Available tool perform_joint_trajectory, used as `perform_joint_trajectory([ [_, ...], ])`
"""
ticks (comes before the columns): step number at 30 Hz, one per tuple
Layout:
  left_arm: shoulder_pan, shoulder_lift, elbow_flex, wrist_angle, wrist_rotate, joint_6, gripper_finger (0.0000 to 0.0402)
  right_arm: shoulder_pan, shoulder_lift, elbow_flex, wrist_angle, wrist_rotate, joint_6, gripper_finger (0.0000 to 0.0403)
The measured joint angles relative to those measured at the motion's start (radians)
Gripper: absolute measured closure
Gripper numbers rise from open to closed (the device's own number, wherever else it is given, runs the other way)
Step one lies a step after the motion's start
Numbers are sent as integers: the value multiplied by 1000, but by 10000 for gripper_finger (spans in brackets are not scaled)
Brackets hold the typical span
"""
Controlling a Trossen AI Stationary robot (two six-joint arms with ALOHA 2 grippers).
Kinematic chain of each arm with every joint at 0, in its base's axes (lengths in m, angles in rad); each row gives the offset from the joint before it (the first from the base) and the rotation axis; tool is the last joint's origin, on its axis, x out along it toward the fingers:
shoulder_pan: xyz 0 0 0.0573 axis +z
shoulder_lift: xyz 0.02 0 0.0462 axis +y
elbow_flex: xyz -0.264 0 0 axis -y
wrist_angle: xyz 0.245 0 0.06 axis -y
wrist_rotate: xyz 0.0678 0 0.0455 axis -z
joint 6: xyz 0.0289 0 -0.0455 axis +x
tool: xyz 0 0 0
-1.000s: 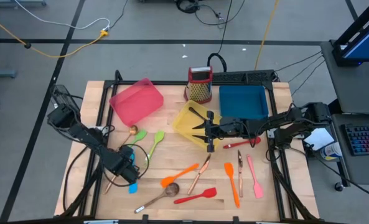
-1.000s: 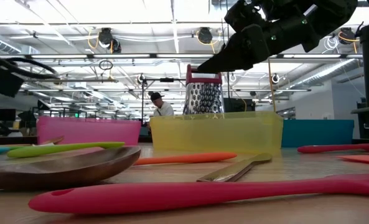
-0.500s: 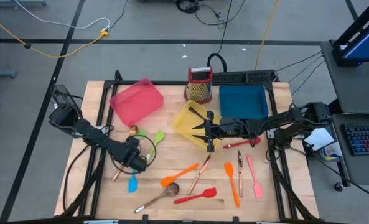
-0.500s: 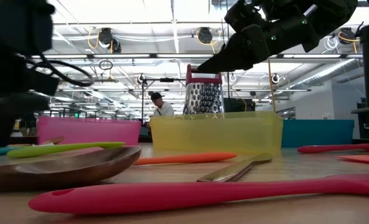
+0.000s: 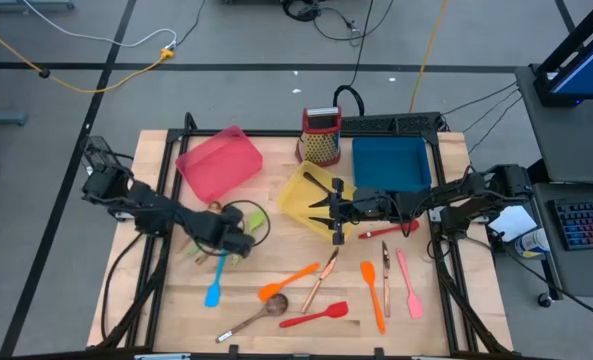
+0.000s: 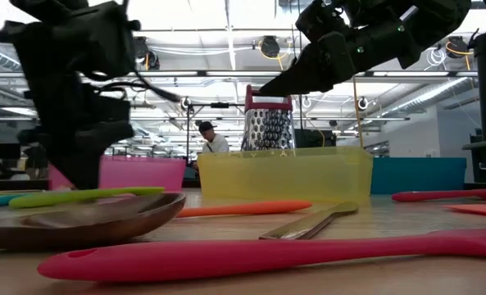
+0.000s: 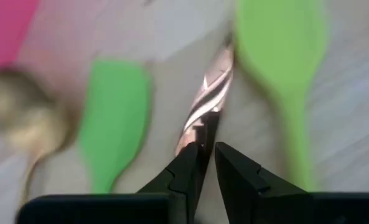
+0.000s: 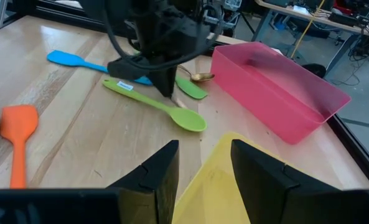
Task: Pick & Place Kitchen Items
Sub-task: Put the brown table knife into the yellow bin
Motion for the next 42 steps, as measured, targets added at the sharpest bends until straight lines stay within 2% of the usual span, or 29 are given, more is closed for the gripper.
perform_joint_trajectory([
  [5, 61, 0, 0, 86, -18, 103, 339, 0, 0, 0, 0, 0, 0, 264],
  [15, 126, -11, 1, 119, -14, 239, 339, 0, 0, 0, 0, 0, 0, 264],
  [20, 79, -91, 3, 105, -22, 250, 339, 0, 0, 0, 0, 0, 1, 264],
  [28, -59, -282, 3, 39, -188, 283, 339, 0, 0, 0, -7, 0, 11, 264],
  [37, -182, -301, 3, -108, -223, 192, 339, 0, 0, 0, -7, 0, 23, 264],
  [42, -216, -309, 3, -159, -228, 229, 339, 0, 0, 0, -7, 2, 23, 264],
])
